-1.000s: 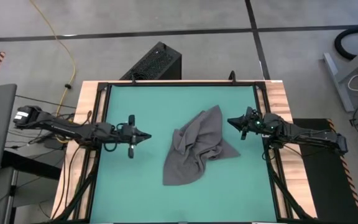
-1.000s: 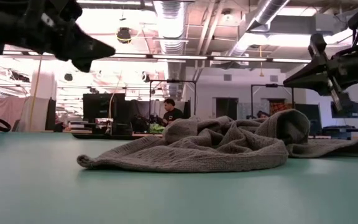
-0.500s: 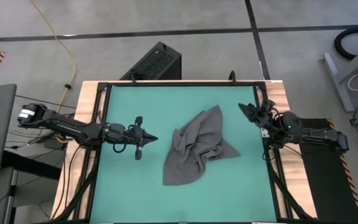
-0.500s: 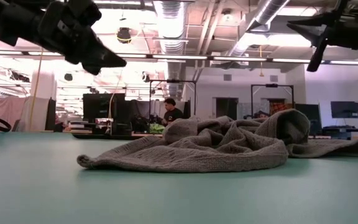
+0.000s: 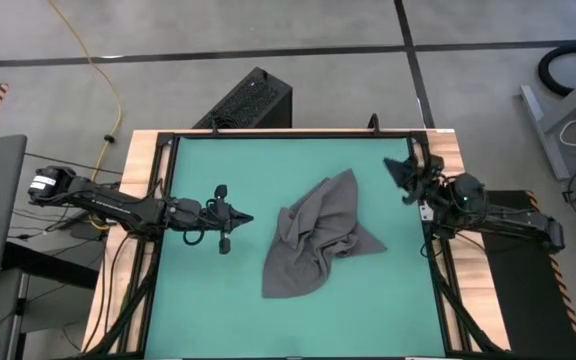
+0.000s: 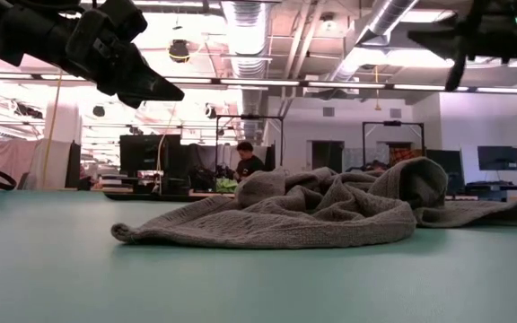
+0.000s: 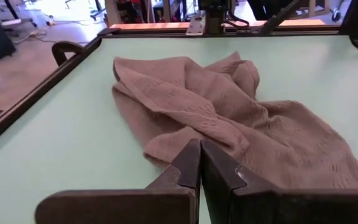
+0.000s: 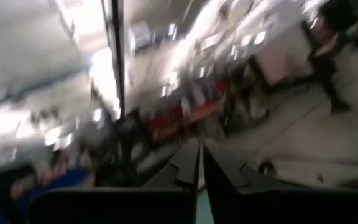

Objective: Roll towel into tight, uniform cylinder
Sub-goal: Fold the gray towel

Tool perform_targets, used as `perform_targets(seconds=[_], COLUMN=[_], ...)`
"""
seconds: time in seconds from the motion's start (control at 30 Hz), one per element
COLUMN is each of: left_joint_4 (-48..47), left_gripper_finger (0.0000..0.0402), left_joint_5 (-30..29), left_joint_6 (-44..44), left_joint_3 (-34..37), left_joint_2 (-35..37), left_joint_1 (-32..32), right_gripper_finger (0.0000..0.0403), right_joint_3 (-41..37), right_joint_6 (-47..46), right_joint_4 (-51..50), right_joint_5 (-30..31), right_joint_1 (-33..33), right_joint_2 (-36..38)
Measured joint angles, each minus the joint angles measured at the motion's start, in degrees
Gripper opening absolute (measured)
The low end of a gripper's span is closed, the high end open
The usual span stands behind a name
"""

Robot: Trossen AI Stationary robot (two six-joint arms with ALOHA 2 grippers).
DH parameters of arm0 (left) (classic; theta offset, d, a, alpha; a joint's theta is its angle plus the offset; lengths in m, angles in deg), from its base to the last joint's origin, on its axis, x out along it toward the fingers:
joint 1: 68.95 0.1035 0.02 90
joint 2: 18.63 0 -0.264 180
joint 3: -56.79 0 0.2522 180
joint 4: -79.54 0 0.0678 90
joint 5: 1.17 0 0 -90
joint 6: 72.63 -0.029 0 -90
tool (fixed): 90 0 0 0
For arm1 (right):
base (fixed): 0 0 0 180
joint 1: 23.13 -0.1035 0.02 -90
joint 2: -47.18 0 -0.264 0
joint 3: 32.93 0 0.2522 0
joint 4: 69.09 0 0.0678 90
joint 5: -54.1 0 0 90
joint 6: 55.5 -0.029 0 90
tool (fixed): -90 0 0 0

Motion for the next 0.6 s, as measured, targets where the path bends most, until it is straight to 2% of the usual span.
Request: perform_targets(seconds=[0.1,0.3,0.47,0.6], left_joint_4=[0.42,2.50,2.55,2.57], left_gripper_finger=[0.0000,0.0000,0.0000,0.0000], left_joint_5=[-1.39,-4.04,-4.31,-5.34], left_joint_6=[-0.82,-0.81,-1.37,-2.92], left_joint_3=[0.00,0.00,0.00,0.00], left_joint_2=[0.00,0.00,0.00,0.00], left_joint_1=[0.00,0.02,0.00,0.02], right_gripper_finger=[0.0058,0.0098,0.0156,0.0203], right_joint_3=[7.98,26.09,39.97,46.75], right_joint_6=[5.62,15.91,15.58,11.47], right_joint_4=[-13.42,-40.10,-61.70,-76.31], right_joint_5=[-2.55,-2.76,2.92,10.83], right_joint_1=[-2.46,-12.40,-24.51,-34.01], right_joint_2=[-6.42,-22.91,-37.62,-48.44])
